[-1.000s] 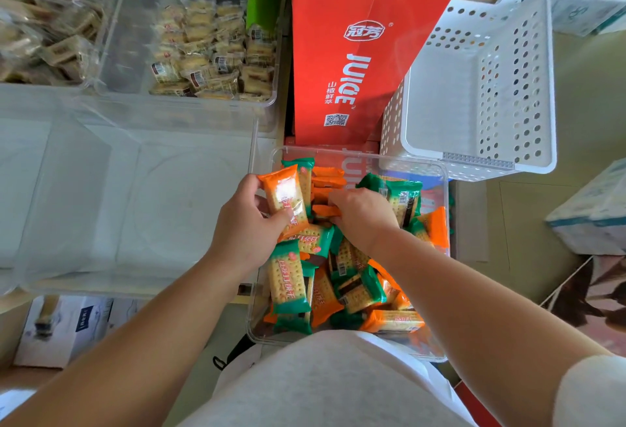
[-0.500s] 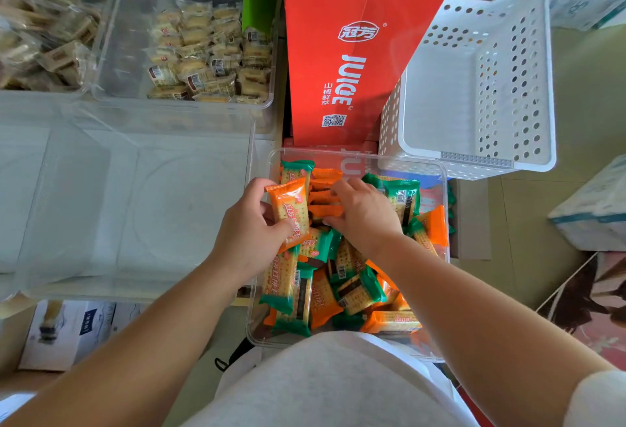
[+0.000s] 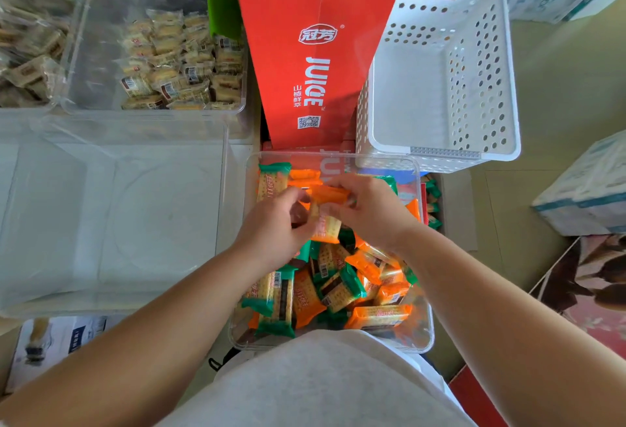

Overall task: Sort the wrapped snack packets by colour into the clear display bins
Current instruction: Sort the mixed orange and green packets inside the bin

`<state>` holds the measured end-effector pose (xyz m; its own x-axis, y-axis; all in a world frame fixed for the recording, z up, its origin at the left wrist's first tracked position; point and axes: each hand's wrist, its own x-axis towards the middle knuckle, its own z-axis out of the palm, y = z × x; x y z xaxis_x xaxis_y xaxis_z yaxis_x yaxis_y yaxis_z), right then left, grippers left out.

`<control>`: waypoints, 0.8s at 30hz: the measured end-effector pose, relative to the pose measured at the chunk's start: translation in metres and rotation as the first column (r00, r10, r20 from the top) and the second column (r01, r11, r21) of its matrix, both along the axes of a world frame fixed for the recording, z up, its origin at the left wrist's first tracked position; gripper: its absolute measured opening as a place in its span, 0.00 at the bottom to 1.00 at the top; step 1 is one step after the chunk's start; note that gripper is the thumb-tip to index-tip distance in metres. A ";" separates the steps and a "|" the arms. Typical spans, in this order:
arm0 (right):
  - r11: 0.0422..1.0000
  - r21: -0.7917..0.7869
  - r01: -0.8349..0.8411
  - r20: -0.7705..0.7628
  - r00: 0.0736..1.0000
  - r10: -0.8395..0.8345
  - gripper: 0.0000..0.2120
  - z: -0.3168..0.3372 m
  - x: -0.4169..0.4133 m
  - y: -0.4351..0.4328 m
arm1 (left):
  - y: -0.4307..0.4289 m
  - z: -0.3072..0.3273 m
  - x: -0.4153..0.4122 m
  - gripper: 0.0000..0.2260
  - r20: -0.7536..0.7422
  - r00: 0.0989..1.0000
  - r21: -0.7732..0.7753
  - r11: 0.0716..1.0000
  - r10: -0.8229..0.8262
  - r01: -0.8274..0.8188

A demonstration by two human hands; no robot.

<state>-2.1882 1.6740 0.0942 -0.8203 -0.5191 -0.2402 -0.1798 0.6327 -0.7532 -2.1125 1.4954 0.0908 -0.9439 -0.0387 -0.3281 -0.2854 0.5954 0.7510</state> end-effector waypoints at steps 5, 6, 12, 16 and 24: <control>0.990 0.032 0.137 -0.170 0.977 -0.130 0.14 0.001 -0.011 0.022 | 0.009 -0.025 0.010 0.25 0.206 0.832 -0.533 0.653 -0.516 0.537; 0.991 0.044 0.125 -0.172 0.978 -0.115 0.14 0.000 -0.011 0.024 | 0.010 -0.031 0.013 0.29 0.234 0.782 -0.561 0.577 -0.578 0.594; 0.990 0.136 -0.039 -0.127 0.990 0.056 0.10 -0.006 -0.004 0.018 | 0.014 -0.040 0.009 0.27 0.234 0.770 -0.575 0.554 -0.593 0.602; 0.983 0.164 -0.079 -0.155 0.982 0.105 0.12 -0.013 -0.001 0.004 | 0.012 -0.031 0.017 0.13 0.219 0.767 -0.582 0.549 -0.604 0.599; 0.849 0.488 -0.204 -0.199 0.921 0.336 0.08 -0.033 0.003 -0.031 | -0.003 -0.025 0.045 0.13 0.213 0.740 -0.542 0.554 -0.638 0.633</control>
<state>-2.1856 1.6426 0.0610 -0.7291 -0.6179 -0.2943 -0.5453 0.7843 -0.2959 -2.0672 1.4925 0.0662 -0.7977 0.4045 -0.4472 0.3360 0.9140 0.2274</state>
